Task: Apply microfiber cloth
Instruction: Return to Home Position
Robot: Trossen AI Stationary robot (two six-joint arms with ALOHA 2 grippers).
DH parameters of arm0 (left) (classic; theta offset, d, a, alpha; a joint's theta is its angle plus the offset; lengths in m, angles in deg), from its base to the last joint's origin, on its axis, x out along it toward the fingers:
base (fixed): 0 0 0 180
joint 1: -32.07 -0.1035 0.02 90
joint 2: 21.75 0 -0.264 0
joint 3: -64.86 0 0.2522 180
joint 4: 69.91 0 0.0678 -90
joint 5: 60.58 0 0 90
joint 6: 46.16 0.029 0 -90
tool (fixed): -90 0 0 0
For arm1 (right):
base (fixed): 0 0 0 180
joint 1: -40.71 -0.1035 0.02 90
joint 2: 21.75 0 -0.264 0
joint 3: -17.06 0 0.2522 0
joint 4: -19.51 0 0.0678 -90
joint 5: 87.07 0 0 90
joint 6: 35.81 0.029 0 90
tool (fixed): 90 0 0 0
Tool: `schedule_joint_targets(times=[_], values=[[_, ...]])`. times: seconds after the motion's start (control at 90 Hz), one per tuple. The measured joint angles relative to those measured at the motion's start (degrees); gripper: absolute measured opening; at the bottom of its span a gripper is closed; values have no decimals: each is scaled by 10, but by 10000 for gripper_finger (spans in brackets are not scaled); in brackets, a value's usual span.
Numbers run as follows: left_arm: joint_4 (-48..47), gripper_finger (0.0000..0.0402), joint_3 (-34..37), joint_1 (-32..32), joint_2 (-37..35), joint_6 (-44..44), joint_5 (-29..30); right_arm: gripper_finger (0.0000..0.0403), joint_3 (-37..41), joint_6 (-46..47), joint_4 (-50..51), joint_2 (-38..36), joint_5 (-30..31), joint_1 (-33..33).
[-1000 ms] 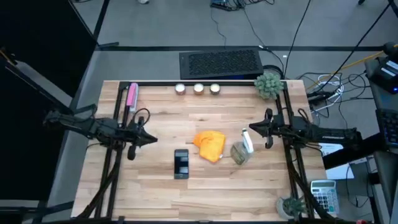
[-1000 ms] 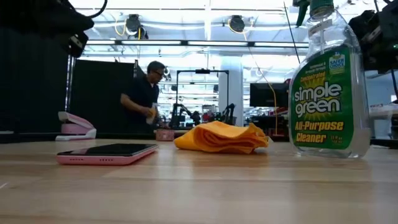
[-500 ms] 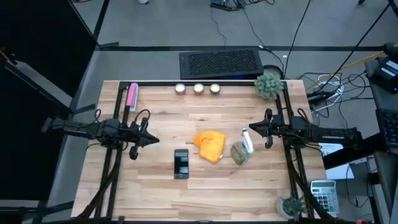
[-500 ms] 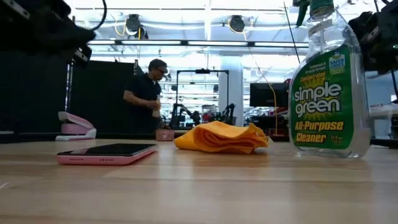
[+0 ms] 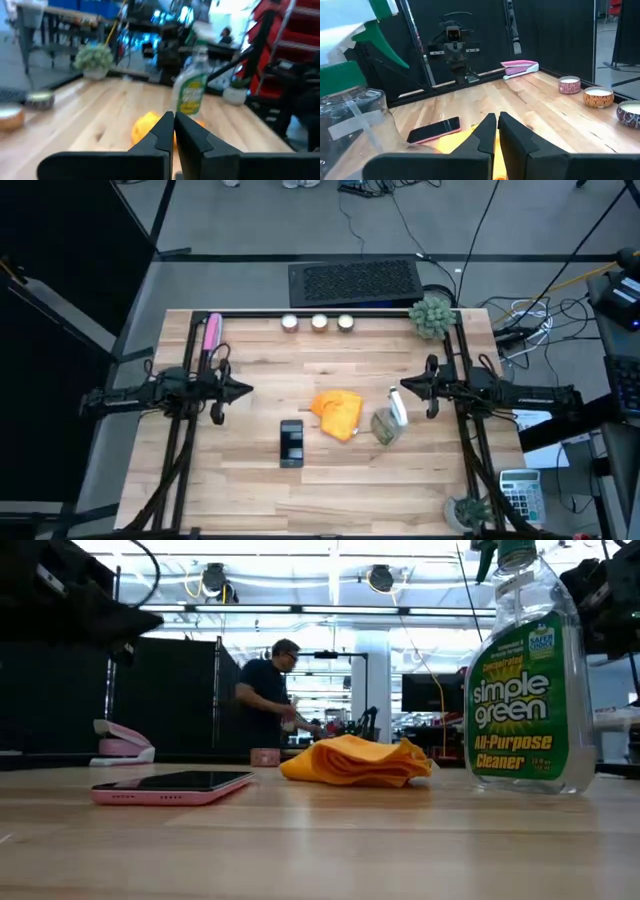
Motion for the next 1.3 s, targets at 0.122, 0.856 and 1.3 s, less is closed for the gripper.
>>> schedule_joint_targets(times=[0.122,0.856,1.3], values=[[2,0,0,-5,0,18,0,6,0,0,-3,1,0,0],[-1,0,0,-5,14,21,15,6,0,0,1,1,0,0],[-1,0,0,-5,14,21,15,6,0,0,1,1,0,0]])
